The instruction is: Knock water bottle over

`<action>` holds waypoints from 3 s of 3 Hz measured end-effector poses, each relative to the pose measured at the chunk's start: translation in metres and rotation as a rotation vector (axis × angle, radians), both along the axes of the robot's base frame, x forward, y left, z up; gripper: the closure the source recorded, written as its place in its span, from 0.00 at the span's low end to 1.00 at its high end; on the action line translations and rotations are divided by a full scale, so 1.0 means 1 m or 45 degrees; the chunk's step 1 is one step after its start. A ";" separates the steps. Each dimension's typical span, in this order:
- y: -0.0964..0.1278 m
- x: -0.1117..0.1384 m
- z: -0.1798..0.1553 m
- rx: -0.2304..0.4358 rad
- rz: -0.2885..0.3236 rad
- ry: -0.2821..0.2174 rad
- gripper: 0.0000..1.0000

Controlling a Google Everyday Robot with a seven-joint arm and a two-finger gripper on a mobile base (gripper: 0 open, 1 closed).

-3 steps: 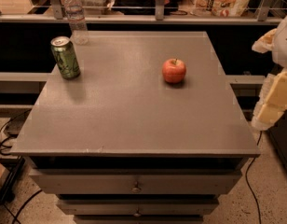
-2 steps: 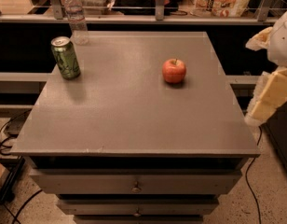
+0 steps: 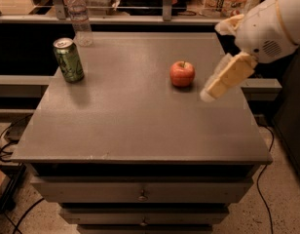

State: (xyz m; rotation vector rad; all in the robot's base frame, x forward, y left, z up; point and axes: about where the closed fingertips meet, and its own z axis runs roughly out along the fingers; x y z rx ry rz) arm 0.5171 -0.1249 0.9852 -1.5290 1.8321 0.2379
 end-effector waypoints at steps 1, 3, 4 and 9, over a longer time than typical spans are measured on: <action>0.052 0.033 0.010 0.213 0.072 -0.053 0.00; 0.074 0.058 0.008 0.285 0.033 -0.089 0.00; 0.108 0.094 0.002 0.385 0.010 -0.136 0.00; 0.218 0.221 -0.025 0.720 -0.197 -0.248 0.00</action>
Offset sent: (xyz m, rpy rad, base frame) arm 0.0298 0.0440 0.0081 0.1452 -0.0371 0.0496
